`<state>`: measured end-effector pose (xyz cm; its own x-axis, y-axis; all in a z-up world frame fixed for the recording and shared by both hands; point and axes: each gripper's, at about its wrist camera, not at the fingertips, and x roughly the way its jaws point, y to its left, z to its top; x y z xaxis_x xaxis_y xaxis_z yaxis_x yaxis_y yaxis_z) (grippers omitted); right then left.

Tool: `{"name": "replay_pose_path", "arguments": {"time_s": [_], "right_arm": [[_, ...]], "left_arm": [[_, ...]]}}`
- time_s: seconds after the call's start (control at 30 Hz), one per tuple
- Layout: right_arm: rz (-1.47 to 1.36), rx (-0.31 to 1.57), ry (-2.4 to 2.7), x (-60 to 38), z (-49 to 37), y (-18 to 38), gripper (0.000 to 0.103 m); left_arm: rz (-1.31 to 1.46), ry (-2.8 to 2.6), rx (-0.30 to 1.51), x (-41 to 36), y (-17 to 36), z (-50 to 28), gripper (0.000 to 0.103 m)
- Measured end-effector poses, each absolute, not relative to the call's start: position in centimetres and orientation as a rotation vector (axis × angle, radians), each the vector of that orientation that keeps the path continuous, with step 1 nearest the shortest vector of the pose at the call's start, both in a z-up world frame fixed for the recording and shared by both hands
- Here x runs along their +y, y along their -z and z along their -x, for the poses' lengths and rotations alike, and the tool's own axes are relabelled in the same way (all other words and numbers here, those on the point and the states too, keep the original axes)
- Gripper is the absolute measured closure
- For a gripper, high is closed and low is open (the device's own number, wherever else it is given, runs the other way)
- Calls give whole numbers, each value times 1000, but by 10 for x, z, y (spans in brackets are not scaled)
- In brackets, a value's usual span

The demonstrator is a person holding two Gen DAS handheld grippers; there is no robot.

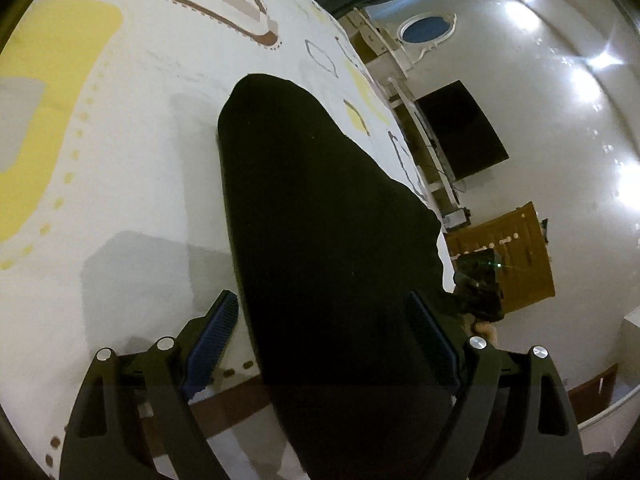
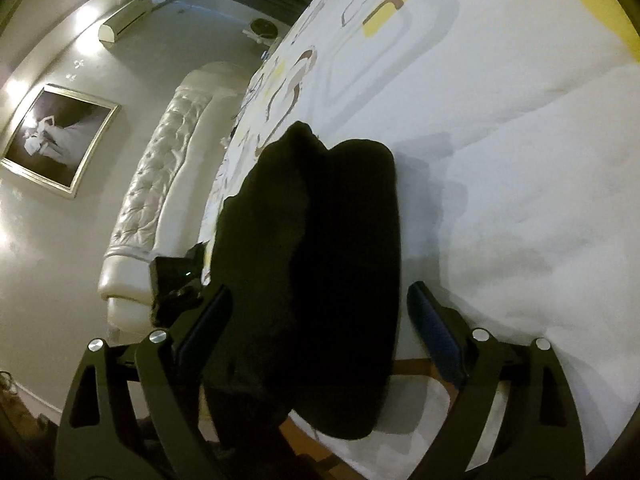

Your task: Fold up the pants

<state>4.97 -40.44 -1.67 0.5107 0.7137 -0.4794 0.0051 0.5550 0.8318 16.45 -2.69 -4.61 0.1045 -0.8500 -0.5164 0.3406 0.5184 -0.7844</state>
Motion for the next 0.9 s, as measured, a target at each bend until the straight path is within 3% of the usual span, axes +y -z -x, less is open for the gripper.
{"name": "replay_pose_path", "arguments": {"time_s": [0.2,0.9], "right_arm": [[-962,934,-468,-436,-47,18,13],[-814,1031,-582,-396,-76,19,13]], "left_arm": [[577,983,1189,-25,50,-171,19],[543,1005,1165,-45,51,-167,17]]}}
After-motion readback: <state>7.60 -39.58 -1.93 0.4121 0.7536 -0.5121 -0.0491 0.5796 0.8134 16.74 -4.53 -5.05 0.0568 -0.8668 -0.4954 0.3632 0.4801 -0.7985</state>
